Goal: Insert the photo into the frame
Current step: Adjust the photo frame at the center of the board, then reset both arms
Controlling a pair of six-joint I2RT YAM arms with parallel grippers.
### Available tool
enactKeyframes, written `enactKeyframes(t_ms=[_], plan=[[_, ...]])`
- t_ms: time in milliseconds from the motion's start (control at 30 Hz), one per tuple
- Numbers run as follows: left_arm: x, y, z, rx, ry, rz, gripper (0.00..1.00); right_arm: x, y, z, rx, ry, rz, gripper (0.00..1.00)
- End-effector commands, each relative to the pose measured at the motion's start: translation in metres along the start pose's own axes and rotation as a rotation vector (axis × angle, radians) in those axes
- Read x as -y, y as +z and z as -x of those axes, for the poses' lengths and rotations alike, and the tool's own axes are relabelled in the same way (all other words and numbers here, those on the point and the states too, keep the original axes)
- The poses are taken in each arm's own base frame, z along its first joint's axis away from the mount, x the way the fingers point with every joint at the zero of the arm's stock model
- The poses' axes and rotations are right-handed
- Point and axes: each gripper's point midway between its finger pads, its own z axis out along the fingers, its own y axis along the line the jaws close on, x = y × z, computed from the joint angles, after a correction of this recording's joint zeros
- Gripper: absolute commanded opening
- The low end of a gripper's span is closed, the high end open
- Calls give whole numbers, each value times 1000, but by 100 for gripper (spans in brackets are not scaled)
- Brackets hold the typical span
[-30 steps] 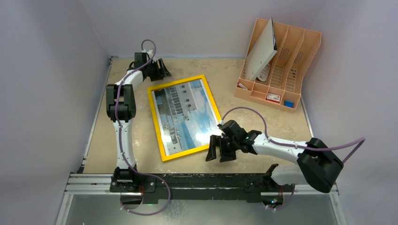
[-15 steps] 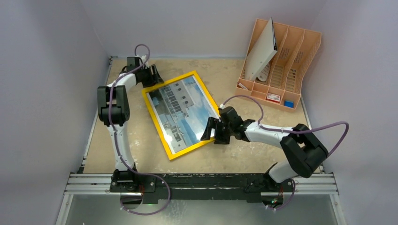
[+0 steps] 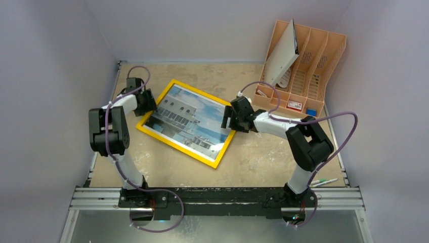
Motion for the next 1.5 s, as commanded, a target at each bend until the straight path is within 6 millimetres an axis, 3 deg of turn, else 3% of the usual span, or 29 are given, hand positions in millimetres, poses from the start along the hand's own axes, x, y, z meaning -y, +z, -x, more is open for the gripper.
enactKeyframes(t_ms=[0, 133, 233, 400, 533, 733, 800, 900, 1000, 1233, 1467], plan=[[-16, -36, -112, -288, -93, 71, 60, -13, 24, 44, 129, -82, -21, 83], [-18, -53, -133, -297, -125, 65, 60, -35, 35, 62, 151, -109, 34, 82], [-24, -63, -134, -273, -132, 93, 61, -41, 40, 65, 139, -109, 42, 81], [-29, -80, -115, -201, -105, 130, 61, -28, 30, 77, 180, -88, -55, 80], [-43, -105, -85, -75, -93, 223, 65, -13, 2, 105, 298, -83, -177, 83], [-47, -150, -40, 74, -90, 292, 73, -16, -68, 140, 445, -65, -217, 88], [-36, -168, -28, 126, -80, 236, 74, -17, -95, 145, 480, -55, -200, 89], [-3, -201, -13, 216, -22, 45, 76, -14, -136, 143, 537, -41, -160, 89], [8, -244, -3, 344, -19, -28, 78, 5, -187, 147, 656, 10, -188, 91], [13, -335, -10, 589, -42, -130, 84, 57, -282, 136, 817, 122, -290, 99], [-22, -426, -33, 847, -82, -49, 88, 99, -361, 112, 927, 218, -318, 99]])
